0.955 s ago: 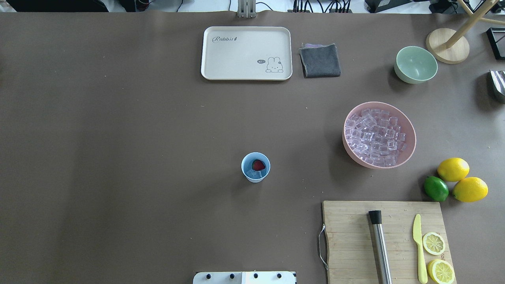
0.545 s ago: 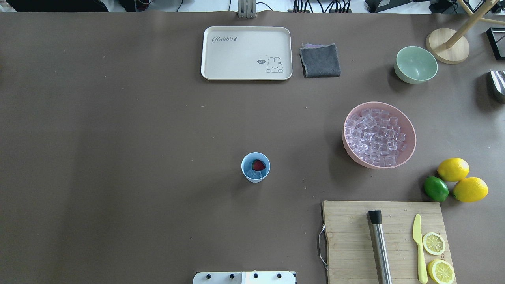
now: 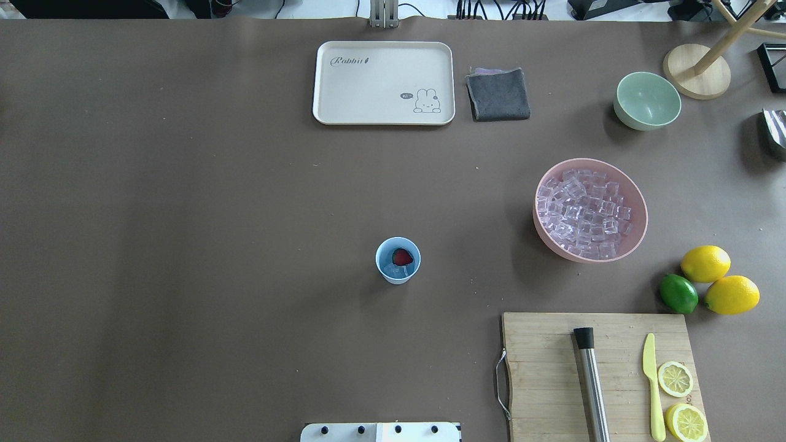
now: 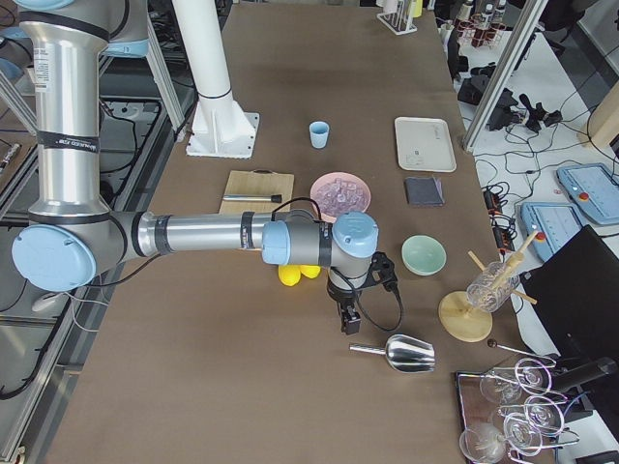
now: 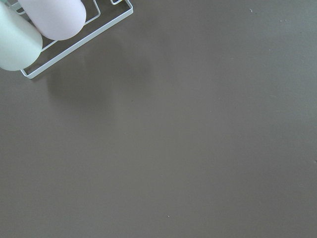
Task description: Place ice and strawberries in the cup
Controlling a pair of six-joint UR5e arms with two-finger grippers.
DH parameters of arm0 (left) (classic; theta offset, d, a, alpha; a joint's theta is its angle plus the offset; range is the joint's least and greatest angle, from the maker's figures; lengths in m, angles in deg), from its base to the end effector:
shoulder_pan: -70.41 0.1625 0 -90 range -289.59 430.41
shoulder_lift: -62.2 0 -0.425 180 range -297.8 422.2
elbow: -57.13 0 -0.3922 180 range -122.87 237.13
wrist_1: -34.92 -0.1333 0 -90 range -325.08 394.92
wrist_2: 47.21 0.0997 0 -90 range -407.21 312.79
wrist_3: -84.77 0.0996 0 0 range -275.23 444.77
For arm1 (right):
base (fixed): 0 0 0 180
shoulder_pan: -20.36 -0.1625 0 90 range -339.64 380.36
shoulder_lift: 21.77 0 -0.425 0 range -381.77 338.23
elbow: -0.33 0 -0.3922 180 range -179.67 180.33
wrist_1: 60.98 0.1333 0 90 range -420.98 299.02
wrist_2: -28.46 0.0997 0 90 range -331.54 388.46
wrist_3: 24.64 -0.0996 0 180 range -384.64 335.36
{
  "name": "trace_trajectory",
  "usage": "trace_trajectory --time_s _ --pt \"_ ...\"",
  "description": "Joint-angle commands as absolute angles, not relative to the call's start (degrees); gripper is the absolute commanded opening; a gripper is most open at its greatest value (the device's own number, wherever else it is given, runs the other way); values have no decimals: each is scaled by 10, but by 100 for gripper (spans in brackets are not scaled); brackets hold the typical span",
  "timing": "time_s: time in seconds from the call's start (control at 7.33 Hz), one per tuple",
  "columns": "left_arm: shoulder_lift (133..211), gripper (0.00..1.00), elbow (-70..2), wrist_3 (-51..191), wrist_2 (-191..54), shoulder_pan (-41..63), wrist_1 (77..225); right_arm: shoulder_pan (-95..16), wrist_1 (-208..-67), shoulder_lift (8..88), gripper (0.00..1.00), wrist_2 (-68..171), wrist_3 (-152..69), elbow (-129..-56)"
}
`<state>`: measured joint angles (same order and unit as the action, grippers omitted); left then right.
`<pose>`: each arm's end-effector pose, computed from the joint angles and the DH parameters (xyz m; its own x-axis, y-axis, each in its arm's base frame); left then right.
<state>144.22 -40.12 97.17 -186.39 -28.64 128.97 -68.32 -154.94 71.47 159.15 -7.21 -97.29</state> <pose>-0.1259 -0.4219 0.6476 0.6709 0.1536 -0.7254 0.0133 0.9757 0.2188 0.0576 -0.4687 0.6317 0.7162 -0.3207 0.6198 0.2490 0.9471 0.2023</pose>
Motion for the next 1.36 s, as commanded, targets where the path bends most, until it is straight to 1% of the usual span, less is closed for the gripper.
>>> trace_trajectory --time_s 0.0,0.95,1.23 --pt "1440 98 -405 967 -1863 -287 1288 -683 -1549 719 100 1591 -71 -973" --pt "1444 98 -410 935 -1845 -284 1276 -683 -1549 721 100 1591 -73 -971" --pt "1442 98 -440 908 -1845 -273 1249 -683 -1549 721 100 1590 -73 -971"
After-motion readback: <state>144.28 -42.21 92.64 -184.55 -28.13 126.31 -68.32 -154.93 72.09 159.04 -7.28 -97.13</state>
